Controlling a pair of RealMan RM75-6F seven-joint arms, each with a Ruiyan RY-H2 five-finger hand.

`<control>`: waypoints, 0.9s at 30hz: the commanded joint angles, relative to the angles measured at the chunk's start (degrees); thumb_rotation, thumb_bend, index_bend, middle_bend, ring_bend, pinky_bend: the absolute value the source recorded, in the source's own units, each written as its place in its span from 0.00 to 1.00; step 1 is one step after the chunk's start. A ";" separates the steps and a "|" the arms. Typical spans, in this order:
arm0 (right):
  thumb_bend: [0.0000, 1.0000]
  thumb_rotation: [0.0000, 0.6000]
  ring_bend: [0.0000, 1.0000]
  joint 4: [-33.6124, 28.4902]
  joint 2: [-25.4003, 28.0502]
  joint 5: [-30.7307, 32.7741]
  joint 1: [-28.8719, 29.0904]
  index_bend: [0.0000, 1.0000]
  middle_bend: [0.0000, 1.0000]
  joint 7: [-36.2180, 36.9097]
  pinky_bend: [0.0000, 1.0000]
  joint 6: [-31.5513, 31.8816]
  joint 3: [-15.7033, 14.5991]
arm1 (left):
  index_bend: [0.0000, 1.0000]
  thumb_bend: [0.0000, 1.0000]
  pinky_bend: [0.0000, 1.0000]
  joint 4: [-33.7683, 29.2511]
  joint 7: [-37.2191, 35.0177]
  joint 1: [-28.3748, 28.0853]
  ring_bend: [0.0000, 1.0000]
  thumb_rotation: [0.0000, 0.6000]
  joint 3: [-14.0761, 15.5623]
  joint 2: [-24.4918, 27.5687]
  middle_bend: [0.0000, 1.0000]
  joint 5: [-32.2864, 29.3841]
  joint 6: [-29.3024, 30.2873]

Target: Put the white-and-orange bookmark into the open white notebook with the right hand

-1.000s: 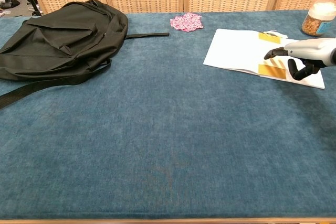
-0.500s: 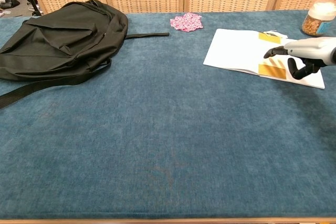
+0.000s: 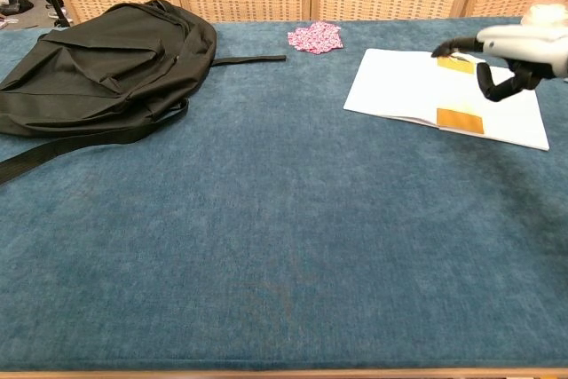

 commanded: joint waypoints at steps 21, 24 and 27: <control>0.00 1.00 0.00 0.20 5.96 -28.94 -23.60 0.01 0.00 15.76 0.00 38.52 -10.23 | 0.00 0.00 0.00 0.65 -4.47 2.39 0.00 1.00 1.60 1.49 0.00 6.00 4.71; 0.00 1.00 0.00 -0.98 6.17 -29.02 -25.57 0.00 0.00 13.74 0.00 40.44 -10.56 | 0.00 0.00 0.00 0.69 -4.72 2.84 0.00 1.00 1.81 1.61 0.00 6.73 5.56; 0.00 1.00 0.00 -2.64 6.28 -29.06 -28.04 0.01 0.00 11.31 0.00 43.24 -10.79 | 0.00 0.00 0.00 0.71 -4.58 3.54 0.00 1.00 2.00 1.60 0.00 7.72 7.08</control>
